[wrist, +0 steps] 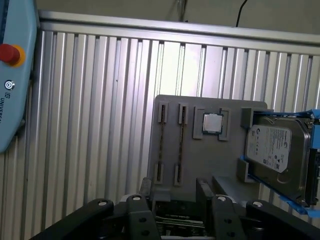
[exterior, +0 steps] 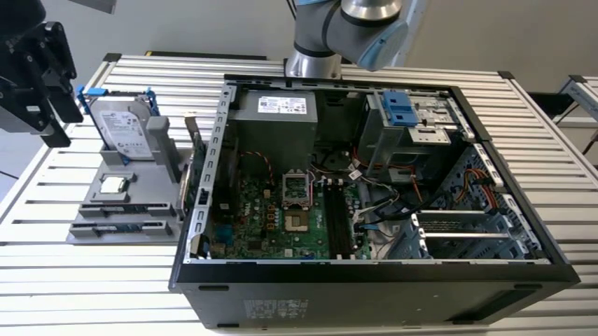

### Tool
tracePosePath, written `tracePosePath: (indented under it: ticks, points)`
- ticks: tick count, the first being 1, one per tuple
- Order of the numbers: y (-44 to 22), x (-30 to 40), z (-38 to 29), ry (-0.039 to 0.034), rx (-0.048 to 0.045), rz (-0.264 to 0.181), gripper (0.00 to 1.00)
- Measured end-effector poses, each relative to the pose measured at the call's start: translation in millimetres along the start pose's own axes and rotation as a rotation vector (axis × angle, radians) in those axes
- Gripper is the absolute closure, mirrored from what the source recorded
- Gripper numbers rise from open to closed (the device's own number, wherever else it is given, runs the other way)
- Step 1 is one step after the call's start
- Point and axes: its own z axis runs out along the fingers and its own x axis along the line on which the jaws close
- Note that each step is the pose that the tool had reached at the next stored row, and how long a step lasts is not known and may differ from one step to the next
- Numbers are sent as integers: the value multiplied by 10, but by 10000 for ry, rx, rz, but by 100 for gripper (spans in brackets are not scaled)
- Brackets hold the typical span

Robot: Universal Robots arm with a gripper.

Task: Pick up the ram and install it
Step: 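Pick up the ram and move it above insertion slot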

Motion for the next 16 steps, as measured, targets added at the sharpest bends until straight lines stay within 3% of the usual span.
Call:
tracePosePath:
  ticks: [16]
  points:
    - [0, 0, 37, -3, -5, 293, 0]
